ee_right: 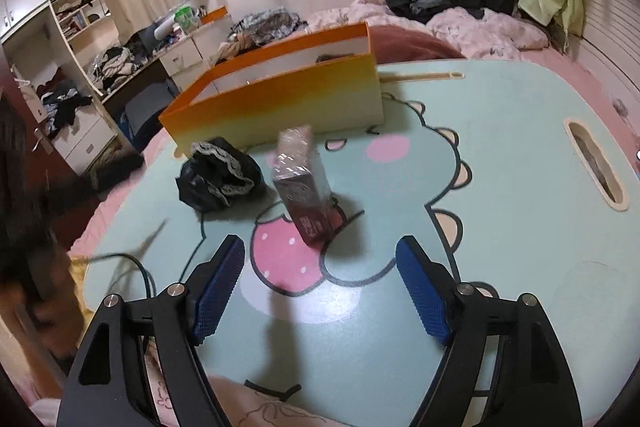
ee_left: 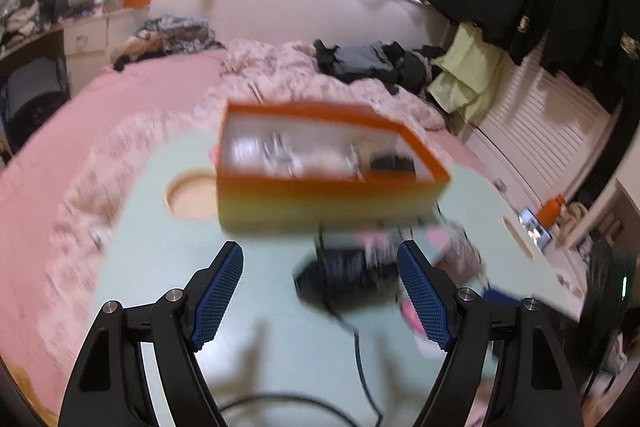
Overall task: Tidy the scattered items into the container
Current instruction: 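Lift the silver box out and stand it on the table, open right gripper, then grasp the white fluffy pompom inside the box with the left gripper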
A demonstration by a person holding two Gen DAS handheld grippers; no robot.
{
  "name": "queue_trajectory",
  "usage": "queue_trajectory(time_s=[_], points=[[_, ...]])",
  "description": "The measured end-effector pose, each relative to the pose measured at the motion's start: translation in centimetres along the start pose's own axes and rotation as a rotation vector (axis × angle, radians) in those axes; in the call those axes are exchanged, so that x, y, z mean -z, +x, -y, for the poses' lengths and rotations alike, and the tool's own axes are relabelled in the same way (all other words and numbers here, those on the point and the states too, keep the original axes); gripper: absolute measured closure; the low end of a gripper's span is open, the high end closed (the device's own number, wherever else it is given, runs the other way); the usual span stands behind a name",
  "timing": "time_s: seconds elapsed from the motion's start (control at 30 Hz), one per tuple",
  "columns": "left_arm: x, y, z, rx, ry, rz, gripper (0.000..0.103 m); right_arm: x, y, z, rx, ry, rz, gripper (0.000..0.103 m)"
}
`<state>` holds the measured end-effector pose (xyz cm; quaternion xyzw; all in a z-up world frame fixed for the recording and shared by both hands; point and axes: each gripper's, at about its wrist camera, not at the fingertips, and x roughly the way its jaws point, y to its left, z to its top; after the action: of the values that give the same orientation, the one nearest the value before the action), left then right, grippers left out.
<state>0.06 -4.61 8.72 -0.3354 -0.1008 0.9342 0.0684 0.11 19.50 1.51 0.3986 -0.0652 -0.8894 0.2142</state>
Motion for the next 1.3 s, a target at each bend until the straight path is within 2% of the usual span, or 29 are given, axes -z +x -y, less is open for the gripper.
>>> queue_trajectory(time_s=[0.07,0.13,0.23,0.27,0.33,0.47,0.53,0.6,0.63,0.67,0.8,0.9,1.07,1.17,1.3], points=[[-3.2,0.9,0.1,0.004,0.005,-0.017,0.024,-0.2,-0.6,-0.3,0.021,-0.022,0.035,0.025],[-5.8,2.7,0.6,0.014,0.026,-0.068,0.024,-0.2,-0.9,-0.7,0.028,-0.039,0.053,0.025],[-8.6,7.9,1.8,-0.002,0.087,-0.245,0.026,-0.1,-0.9,-0.7,0.017,-0.041,0.051,0.025],[-9.0,9.5,2.1,-0.011,0.090,-0.286,0.032,-0.1,-0.7,-0.7,0.008,-0.035,0.042,0.025],[-9.3,12.3,2.4,-0.043,0.080,-0.349,0.037,0.0,-0.3,-0.4,-0.013,-0.018,0.024,0.025],[-8.9,16.2,2.5,-0.087,0.044,-0.439,0.040,0.2,-0.1,0.5,-0.017,0.002,0.020,0.025],[-8.4,17.2,2.9,-0.126,0.054,-0.454,0.043,0.2,-0.3,0.7,-0.019,0.009,0.023,0.025],[-8.1,18.0,3.0,-0.143,0.056,-0.464,0.059,0.2,-0.3,0.9,-0.025,0.016,0.024,0.025],[-8.0,18.5,2.9,-0.131,0.046,-0.480,0.077,0.3,-0.3,0.9,-0.027,0.018,0.021,0.025],[-7.8,18.9,2.7,-0.112,0.031,-0.497,0.080,0.2,-0.2,0.9,-0.028,0.020,0.018,0.025],[-8.0,18.4,2.4,-0.094,0.008,-0.457,0.081,0.4,-0.2,1.1,-0.031,0.024,0.014,0.025],[-8.7,16.0,2.3,-0.036,0.000,-0.395,0.081,0.4,-0.2,1.2,-0.031,0.026,0.015,0.025],[-10.0,8.8,2.9,0.044,0.031,-0.241,0.081,0.5,0.0,1.1,-0.028,0.029,0.004,0.025],[-8.8,5.2,3.1,0.078,0.065,-0.184,0.081,0.6,0.0,1.0,-0.026,0.024,0.004,0.025],[-5.3,3.0,2.4,0.083,0.097,-0.182,0.081,0.6,0.1,1.0,-0.022,0.022,0.003,0.025]])
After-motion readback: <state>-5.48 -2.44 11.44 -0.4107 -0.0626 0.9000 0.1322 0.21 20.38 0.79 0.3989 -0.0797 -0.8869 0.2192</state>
